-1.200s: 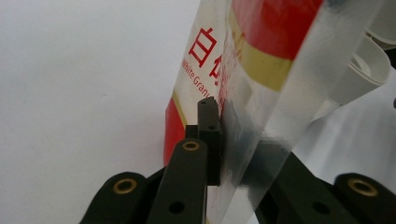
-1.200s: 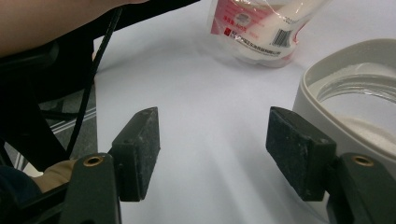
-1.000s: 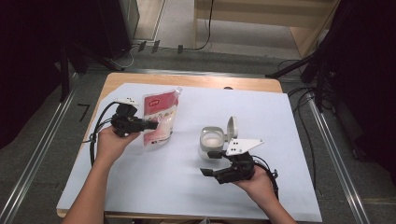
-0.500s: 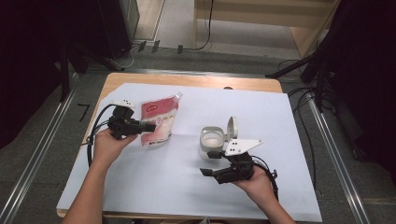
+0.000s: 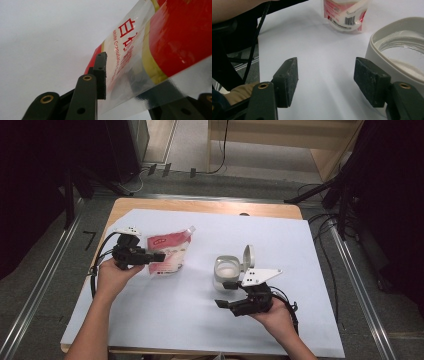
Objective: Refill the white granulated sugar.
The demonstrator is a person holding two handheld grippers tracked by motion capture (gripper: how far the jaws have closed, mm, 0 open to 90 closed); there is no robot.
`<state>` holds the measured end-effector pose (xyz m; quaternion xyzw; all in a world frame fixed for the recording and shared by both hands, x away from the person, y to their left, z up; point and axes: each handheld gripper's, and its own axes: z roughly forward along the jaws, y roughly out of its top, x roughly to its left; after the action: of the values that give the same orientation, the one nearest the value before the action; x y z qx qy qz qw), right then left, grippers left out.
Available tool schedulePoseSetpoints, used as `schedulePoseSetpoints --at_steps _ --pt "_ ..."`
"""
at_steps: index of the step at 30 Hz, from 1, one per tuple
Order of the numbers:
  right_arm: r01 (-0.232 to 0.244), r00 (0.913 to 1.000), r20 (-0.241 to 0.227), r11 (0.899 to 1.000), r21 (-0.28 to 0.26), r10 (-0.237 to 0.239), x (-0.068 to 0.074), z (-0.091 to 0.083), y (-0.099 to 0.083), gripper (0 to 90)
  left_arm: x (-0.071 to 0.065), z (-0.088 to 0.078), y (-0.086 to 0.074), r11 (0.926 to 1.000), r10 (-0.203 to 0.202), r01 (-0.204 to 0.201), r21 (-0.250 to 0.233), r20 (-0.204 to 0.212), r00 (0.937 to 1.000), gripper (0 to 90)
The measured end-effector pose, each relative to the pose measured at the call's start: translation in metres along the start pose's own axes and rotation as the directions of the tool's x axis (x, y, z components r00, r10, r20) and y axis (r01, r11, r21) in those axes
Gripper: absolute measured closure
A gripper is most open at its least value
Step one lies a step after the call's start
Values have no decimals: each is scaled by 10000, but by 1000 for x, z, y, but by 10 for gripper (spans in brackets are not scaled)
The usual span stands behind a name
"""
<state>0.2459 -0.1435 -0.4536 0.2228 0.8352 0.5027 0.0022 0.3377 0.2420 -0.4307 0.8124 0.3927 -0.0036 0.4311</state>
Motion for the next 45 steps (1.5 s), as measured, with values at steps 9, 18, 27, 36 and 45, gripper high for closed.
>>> schedulePoseSetpoints --at_steps 9,18,27,36,45 --pt "-35 10000 36 10000 32 35 -1 -1 0 367 2 -1 -1 9997 39 -38 -255 44 10000 604" --pt "-7 10000 85 10000 5 7 -2 -2 0 368 3 -5 -2 9972 65 -50 -741 202 9998 523" --pt "69 9998 159 10000 7 -69 -2 -3 1 368 -1 -11 -2 9967 365 -364 -721 -10 9993 482" --pt "80 9998 180 10000 29 -80 -3 -5 2 372 -9 -20 -1 9958 508 -530 -750 -314 9982 425" --pt "58 9998 165 10000 2 -58 -4 -6 4 372 -15 -36 0 9950 435 -478 -879 -499 9978 400"
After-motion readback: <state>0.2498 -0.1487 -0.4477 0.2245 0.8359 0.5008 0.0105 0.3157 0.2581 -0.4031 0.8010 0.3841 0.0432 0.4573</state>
